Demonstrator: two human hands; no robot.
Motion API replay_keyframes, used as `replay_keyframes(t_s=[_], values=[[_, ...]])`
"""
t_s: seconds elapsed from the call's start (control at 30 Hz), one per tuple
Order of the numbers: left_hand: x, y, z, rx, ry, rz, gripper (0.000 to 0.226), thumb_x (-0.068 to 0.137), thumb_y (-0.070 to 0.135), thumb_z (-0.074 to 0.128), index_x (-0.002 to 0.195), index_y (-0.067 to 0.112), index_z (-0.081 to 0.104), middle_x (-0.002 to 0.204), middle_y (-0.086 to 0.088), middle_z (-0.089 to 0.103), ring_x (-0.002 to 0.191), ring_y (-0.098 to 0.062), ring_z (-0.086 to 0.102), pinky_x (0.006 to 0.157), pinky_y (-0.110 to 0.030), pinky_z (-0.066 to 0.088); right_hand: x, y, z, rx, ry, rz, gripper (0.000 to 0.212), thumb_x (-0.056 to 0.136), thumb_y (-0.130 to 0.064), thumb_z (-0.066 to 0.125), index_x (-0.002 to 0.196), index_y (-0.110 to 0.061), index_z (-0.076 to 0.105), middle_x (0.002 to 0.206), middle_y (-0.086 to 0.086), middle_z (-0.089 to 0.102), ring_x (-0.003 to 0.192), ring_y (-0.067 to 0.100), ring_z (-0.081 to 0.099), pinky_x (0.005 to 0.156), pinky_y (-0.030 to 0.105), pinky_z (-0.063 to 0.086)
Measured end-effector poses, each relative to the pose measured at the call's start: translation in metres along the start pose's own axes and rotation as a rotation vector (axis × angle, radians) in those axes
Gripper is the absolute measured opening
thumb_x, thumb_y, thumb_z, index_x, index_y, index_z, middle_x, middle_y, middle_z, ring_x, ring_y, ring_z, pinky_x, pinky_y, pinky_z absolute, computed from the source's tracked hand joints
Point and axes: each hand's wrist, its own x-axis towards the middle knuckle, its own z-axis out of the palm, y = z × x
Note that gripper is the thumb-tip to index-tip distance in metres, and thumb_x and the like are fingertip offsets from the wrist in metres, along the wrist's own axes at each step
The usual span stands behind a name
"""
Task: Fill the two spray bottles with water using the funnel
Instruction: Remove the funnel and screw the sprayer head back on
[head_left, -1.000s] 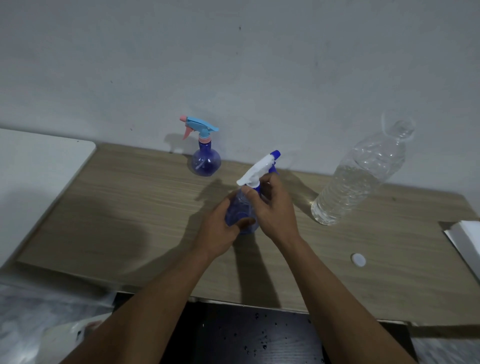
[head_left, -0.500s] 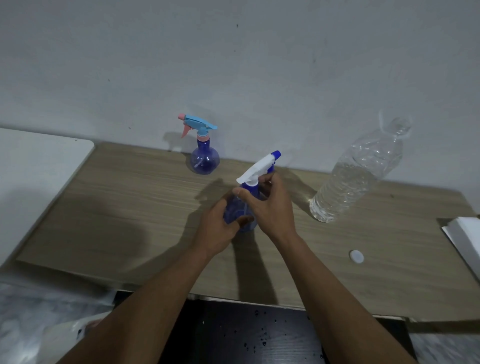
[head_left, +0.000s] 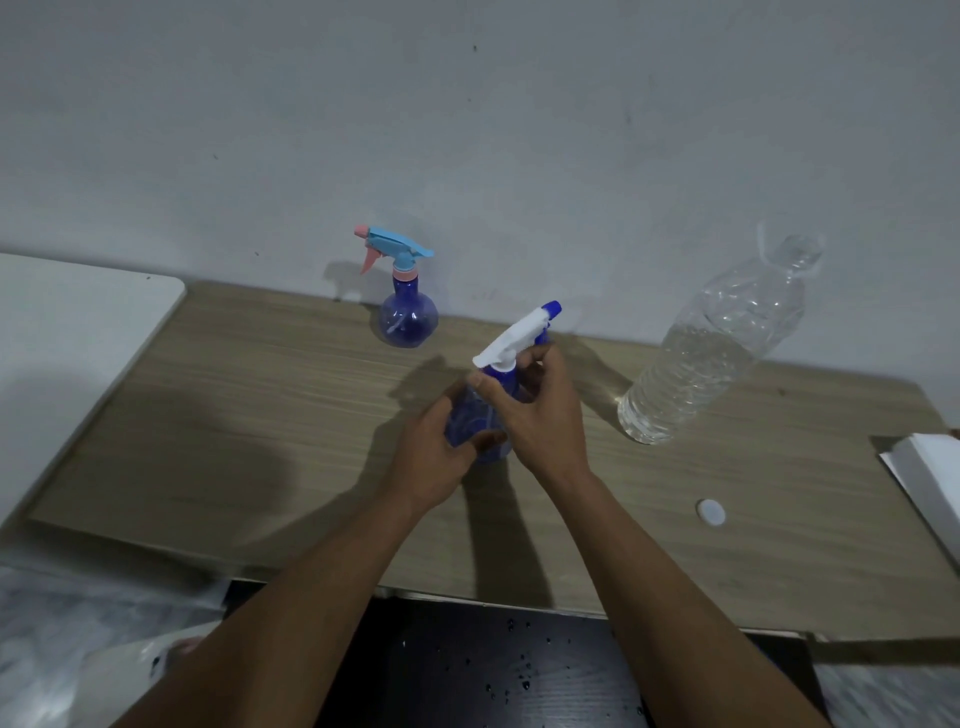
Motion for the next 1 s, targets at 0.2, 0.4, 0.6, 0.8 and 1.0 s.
replay_keyframes(t_s=[0.2, 0.4, 0.6, 0.8, 1.0], values=[[0.0005, 0.0014, -0.0008, 0.012, -0.009, 0.006, 0.060, 0.081, 0.026, 0.081, 0.128, 0.048, 0.051, 0.116, 0.021, 0.069, 0.109, -0.001, 0.065, 0.096, -0.038, 0.056, -0.0007, -0.0015, -0.0009, -0.025, -0.023, -0.070, 0.024, 0.090, -0.023, 0.073, 0.109, -0.018, 0.060, 0.103, -0.003, 0.071, 0.098, 0.012, 0.069, 0.088, 0.035, 0.058], [-0.0007, 0.0029, -0.0011, -0.016, 0.002, -0.011, 0.061, 0.077, 0.033, 0.082, 0.128, 0.049, 0.052, 0.116, 0.024, 0.068, 0.110, -0.003, 0.066, 0.096, -0.041, 0.056, 0.0001, -0.0021, -0.0020, -0.026, -0.035, -0.020, 0.035, 0.086, -0.026, 0.078, 0.111, -0.021, 0.055, 0.108, -0.002, 0.070, 0.100, 0.008, 0.068, 0.081, 0.019, 0.056], [-0.0025, 0.0024, 0.0004, -0.027, 0.022, -0.005, 0.059, 0.071, 0.045, 0.078, 0.122, 0.059, 0.052, 0.118, 0.021, 0.069, 0.111, -0.004, 0.066, 0.096, -0.042, 0.055, 0.0033, -0.0029, 0.0008, -0.013, 0.010, -0.014, 0.028, 0.084, -0.025, 0.079, 0.099, -0.017, 0.056, 0.095, -0.004, 0.069, 0.090, 0.008, 0.068, 0.077, 0.019, 0.053], [0.0004, -0.0007, 0.0029, -0.070, 0.020, -0.011, 0.065, 0.067, 0.048, 0.079, 0.128, 0.049, 0.055, 0.121, 0.016, 0.070, 0.113, -0.008, 0.067, 0.099, -0.045, 0.054, 0.0022, -0.0033, -0.0011, -0.023, -0.031, -0.074, 0.010, 0.091, -0.018, 0.067, 0.093, -0.020, 0.058, 0.081, -0.019, 0.065, 0.077, 0.001, 0.063, 0.069, 0.013, 0.046], [-0.0013, -0.0003, 0.0038, -0.045, 0.040, -0.034, 0.061, 0.069, 0.042, 0.080, 0.125, 0.050, 0.056, 0.118, 0.018, 0.070, 0.110, -0.004, 0.067, 0.097, -0.042, 0.055, 0.0028, -0.0044, 0.0051, -0.013, 0.034, -0.003, 0.034, 0.081, -0.024, 0.081, 0.103, -0.017, 0.056, 0.094, -0.009, 0.069, 0.088, 0.000, 0.067, 0.071, 0.011, 0.050]])
